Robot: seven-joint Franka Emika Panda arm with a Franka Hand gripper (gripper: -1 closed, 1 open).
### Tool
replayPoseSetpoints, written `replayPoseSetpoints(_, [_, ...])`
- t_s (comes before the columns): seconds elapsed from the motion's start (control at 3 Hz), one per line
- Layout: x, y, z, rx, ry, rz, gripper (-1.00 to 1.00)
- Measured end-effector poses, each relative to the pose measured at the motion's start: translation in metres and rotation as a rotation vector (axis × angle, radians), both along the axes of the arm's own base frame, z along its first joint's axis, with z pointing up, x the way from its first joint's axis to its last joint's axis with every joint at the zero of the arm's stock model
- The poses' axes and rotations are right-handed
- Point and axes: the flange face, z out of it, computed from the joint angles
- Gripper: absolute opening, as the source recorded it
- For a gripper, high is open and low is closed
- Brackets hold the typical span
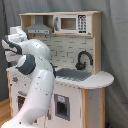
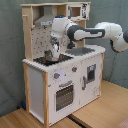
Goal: Play with the kitchen
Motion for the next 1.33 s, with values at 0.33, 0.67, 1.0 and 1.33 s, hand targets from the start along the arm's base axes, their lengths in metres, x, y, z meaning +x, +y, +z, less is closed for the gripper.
replayPoseSetpoints(0.33, [0.004, 0.012, 0.0, 0.018, -0.014, 0.002, -1.0])
replayPoseSetpoints(0.67, [0.007, 0.023, 0.001, 0.032, -0.029, 0.0, -1.0])
replayPoseSetpoints(1.0, [0.025, 0.02, -0.005, 0.013, -0.063, -0.015, -1.0])
replayPoseSetpoints(1.33, [0.025, 0.02, -0.004, 0.013, -0.063, -0.015, -1.0])
